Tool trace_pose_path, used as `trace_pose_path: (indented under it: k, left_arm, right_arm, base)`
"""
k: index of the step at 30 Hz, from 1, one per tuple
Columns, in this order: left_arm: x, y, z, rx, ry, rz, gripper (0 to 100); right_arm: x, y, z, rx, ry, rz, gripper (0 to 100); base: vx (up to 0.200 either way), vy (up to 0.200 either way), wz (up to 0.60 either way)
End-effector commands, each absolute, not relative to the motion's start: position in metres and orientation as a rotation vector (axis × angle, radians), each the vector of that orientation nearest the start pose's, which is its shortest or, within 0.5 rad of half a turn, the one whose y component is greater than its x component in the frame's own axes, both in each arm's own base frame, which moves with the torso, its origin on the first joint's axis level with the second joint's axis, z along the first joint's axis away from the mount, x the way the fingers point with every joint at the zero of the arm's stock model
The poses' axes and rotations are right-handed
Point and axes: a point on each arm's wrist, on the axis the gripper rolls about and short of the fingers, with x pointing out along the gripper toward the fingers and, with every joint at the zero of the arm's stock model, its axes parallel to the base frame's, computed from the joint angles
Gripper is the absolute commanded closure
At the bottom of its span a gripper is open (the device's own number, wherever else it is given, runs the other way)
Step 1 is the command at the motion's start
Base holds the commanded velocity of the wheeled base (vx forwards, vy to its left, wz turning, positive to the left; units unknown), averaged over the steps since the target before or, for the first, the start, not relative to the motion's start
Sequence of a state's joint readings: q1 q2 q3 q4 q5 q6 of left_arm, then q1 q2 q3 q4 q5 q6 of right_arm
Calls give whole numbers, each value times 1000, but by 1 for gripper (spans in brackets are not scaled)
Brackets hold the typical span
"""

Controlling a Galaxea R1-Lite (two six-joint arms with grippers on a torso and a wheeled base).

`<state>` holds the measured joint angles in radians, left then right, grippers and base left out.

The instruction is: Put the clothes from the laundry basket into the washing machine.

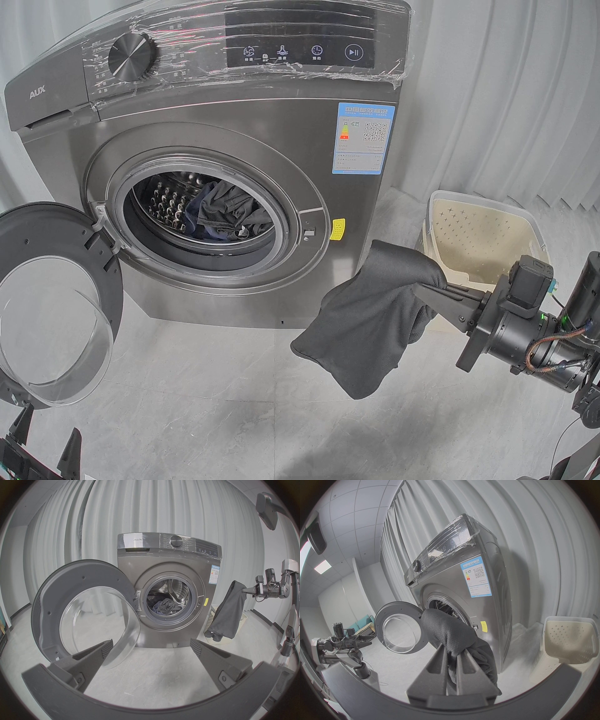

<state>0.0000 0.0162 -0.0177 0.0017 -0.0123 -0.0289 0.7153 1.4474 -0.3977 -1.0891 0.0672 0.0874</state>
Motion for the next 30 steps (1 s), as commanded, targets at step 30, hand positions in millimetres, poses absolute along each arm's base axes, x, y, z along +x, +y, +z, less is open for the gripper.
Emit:
trace_pose_path:
  k: [30]
  left_arm:
    - [-23,0,76,-31,3,-12,0]
  right_arm:
    - [167,144,189,105,-3,765,100]
  base:
    - [-13,100,0]
